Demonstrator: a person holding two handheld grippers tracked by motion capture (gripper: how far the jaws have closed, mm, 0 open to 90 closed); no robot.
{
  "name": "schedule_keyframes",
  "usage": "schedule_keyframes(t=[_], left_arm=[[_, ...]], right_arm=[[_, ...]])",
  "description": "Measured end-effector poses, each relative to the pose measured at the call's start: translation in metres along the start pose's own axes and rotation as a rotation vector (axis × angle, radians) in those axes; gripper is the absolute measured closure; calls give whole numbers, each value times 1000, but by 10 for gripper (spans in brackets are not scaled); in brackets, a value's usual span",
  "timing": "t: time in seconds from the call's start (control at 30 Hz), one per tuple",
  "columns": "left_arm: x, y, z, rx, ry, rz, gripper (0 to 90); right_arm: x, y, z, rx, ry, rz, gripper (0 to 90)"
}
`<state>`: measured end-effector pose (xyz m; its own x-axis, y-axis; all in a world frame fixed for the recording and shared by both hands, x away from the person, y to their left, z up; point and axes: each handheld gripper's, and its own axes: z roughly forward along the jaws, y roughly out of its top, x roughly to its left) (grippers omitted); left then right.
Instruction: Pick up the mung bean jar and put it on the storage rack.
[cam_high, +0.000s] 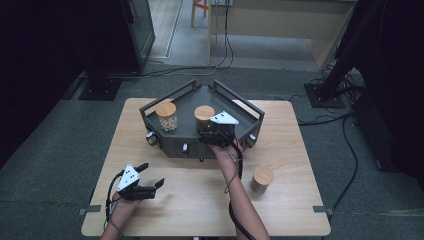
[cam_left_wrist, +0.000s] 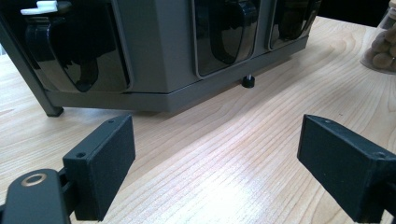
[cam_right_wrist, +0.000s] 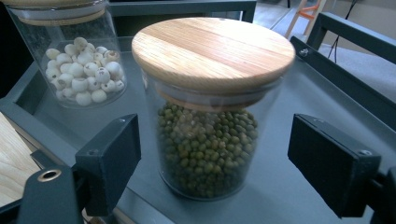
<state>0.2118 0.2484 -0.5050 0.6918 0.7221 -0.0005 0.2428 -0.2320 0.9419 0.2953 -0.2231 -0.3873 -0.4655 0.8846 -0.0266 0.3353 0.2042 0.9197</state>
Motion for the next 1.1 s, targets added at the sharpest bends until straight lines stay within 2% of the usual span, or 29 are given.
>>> schedule_keyframes(t=[0.17, 0.53, 0.9, 1.1], left_arm=[[0, 0, 0, 2, 0, 1, 109], [0, 0, 1, 5, -2, 5, 108], [-1, 1, 2, 11, -4, 15, 109], [-1, 1, 1, 11, -2, 17, 108]], right_arm=[[-3, -3, -6, -11, 5, 12, 170], [-5, -12, -19, -27, 12, -5, 170], [-11, -22, -31, -44, 25, 4, 170], [-11, -26, -35, -42, 33, -21, 170]])
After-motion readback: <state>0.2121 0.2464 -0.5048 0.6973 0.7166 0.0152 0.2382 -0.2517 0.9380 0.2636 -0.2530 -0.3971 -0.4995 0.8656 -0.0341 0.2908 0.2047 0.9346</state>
